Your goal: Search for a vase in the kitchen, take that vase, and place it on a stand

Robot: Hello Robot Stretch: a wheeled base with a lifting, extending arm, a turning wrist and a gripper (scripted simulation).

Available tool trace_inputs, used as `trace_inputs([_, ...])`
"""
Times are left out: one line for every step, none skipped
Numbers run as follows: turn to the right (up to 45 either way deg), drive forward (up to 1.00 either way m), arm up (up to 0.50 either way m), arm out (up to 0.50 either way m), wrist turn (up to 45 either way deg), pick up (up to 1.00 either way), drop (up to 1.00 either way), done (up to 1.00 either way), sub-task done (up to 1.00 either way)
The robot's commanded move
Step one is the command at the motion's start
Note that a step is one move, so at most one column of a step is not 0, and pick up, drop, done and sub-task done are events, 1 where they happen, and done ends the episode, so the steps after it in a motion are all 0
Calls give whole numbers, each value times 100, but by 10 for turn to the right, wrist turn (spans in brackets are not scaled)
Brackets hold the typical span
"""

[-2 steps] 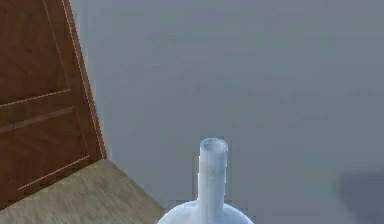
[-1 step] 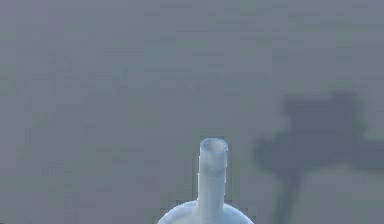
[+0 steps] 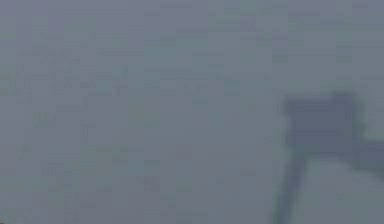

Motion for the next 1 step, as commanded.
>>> trace_inputs([0, 0, 0, 0, 450, 0, 0, 0, 0])
